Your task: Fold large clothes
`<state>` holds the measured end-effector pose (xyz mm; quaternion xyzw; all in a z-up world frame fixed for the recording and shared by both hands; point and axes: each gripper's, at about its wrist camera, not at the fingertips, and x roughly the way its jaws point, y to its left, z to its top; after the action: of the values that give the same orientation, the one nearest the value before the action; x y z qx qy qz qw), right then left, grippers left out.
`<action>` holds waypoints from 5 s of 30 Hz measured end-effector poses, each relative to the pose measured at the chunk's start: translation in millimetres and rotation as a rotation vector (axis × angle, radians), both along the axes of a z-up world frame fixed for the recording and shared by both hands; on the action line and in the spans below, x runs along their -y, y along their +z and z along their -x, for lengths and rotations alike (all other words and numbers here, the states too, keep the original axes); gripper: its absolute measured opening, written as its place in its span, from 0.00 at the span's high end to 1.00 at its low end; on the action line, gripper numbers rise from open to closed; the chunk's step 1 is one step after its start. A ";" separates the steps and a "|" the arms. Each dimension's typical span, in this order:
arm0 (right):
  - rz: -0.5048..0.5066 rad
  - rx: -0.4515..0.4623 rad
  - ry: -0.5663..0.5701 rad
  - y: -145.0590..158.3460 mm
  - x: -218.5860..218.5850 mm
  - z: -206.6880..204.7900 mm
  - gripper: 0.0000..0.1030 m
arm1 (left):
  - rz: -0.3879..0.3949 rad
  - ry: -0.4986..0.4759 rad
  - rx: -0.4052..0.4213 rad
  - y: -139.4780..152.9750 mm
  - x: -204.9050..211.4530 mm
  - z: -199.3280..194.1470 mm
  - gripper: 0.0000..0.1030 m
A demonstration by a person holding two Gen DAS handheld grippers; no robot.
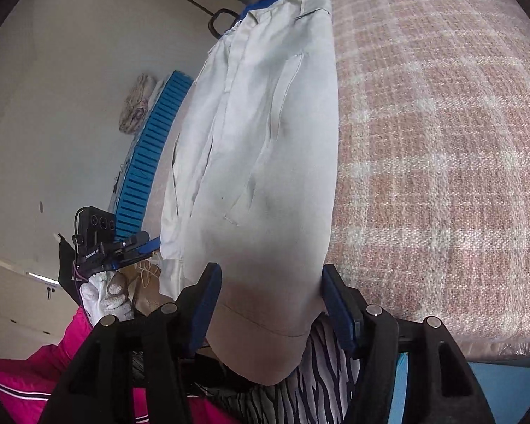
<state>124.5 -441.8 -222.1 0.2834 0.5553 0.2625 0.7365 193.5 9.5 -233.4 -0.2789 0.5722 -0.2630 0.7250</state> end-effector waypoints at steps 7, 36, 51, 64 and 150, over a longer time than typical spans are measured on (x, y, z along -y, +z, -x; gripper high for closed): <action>-0.214 0.007 -0.096 4.9 9.2 -9.6 0.61 | 0.007 -0.037 0.071 23.4 24.3 7.3 0.44; -0.038 0.003 0.072 8.5 -38.2 -15.1 0.87 | 0.002 -0.010 -0.013 6.8 26.5 21.5 0.81; -0.243 0.182 -0.106 68.4 -14.6 -54.9 0.91 | 0.026 -0.015 0.176 97.3 25.4 -25.3 0.89; -0.039 0.128 -0.134 61.4 -11.7 -152.2 0.92 | 0.002 0.050 0.166 87.7 50.3 -131.1 0.89; 0.352 0.162 -0.121 19.2 -12.1 -101.5 0.80 | -0.304 0.080 0.264 35.7 43.8 -160.9 0.82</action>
<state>226.0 -429.7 -202.9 0.1608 0.5135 0.1385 0.8314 354.4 -34.3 -197.7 -0.1517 0.4938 -0.1790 0.8373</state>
